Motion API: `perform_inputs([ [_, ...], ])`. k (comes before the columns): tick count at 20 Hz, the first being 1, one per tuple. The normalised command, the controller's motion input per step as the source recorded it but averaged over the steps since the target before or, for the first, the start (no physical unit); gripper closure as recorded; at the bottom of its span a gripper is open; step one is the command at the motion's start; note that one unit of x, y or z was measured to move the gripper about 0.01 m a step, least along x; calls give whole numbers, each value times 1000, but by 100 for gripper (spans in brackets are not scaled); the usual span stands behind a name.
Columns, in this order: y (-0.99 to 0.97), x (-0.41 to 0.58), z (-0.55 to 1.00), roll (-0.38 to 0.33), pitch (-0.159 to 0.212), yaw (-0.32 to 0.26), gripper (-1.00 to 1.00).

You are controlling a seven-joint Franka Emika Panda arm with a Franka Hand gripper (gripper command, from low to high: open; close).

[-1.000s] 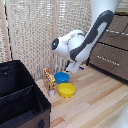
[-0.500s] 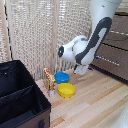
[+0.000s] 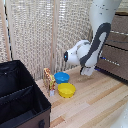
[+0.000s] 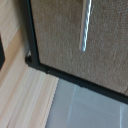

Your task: Move your gripper towards the bottom drawer handle. Grasp the handle gently with your gripper. Apply gentle outward force to slide the bottom drawer open.

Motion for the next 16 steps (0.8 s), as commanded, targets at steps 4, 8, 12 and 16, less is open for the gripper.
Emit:
perform_inputs([
  [4,-106,0,0,-41,0,374,-100],
  [8,-165,-66,0,-95,0,314,-100],
  [12,-484,-404,0,-138,-10,147,-100],
  [16,-576,-395,-17,-109,-19,124,-100],
])
